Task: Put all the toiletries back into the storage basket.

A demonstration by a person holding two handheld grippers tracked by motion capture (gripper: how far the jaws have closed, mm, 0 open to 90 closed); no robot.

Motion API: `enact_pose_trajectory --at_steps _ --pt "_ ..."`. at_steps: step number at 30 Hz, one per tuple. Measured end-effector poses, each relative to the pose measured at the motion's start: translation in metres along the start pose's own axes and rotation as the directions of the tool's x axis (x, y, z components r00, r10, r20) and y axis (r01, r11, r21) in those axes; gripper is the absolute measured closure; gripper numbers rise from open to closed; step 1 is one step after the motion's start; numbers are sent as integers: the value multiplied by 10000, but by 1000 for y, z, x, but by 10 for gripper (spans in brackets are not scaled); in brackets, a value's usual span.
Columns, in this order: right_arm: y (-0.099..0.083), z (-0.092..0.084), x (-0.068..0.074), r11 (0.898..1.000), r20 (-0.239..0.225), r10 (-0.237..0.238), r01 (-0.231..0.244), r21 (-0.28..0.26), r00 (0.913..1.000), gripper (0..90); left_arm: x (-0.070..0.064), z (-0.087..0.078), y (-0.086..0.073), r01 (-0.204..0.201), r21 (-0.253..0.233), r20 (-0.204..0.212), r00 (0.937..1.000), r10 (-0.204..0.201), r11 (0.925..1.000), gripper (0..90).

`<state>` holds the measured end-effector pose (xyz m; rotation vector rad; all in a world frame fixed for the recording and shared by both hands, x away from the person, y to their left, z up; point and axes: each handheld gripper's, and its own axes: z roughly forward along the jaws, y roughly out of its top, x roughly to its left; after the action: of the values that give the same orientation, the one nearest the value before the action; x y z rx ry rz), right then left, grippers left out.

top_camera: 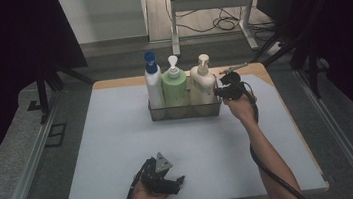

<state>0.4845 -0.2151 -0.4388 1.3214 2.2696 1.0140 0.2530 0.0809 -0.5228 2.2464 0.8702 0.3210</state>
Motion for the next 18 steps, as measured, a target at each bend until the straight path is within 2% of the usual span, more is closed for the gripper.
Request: enact_pose_trajectory --at_steps 7,18 --pt "-3 7 -1 9998 -28 179 -179 88 9998 896 0 0 0 50 3 3 10000 -50 10000 124" --pt "-1 14 3 9995 -141 9 -5 320 9999 878 0 0 0 35 -13 11 10000 -34 10000 124"
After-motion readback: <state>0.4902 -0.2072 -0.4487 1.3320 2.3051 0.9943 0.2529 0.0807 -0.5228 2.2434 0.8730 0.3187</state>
